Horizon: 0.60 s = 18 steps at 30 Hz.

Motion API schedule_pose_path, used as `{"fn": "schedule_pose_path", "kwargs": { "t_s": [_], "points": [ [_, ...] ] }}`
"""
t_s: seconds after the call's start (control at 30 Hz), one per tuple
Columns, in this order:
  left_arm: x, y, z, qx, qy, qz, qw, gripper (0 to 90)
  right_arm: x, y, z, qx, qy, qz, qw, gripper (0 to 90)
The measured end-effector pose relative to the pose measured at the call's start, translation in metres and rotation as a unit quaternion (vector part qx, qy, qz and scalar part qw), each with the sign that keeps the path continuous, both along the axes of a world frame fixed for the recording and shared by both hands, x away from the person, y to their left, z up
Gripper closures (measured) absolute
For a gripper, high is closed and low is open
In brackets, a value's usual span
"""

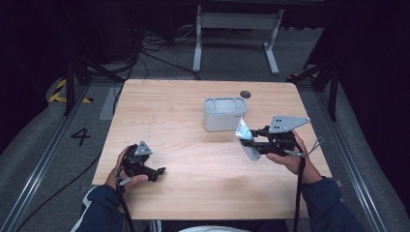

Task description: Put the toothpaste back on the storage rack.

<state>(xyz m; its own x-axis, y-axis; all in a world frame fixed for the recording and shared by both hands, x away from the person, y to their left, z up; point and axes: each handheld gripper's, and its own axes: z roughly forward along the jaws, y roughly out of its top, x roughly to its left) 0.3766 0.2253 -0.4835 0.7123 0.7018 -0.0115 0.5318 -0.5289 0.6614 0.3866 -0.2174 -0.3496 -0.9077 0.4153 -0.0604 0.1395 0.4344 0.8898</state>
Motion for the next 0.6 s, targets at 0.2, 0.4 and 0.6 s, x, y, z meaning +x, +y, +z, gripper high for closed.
{"fn": "schedule_pose_path", "kwargs": {
  "t_s": [0.2,0.4,0.6],
  "points": [
    [0.0,0.0,0.0,0.0,0.001,0.0,1.0,0.2,0.0,0.001,0.003,0.011,-0.006,-0.006,0.9999,65.0],
    [0.0,0.0,0.0,0.0,0.0,0.0,1.0,0.2,0.004,0.004,0.006,0.022,-0.014,-0.013,0.9996,65.0],
    [0.0,0.0,0.0,0.0,0.0,0.0,1.0,0.2,0.009,0.008,0.012,0.023,-0.027,-0.023,0.9991,64.7]
  ]
}}
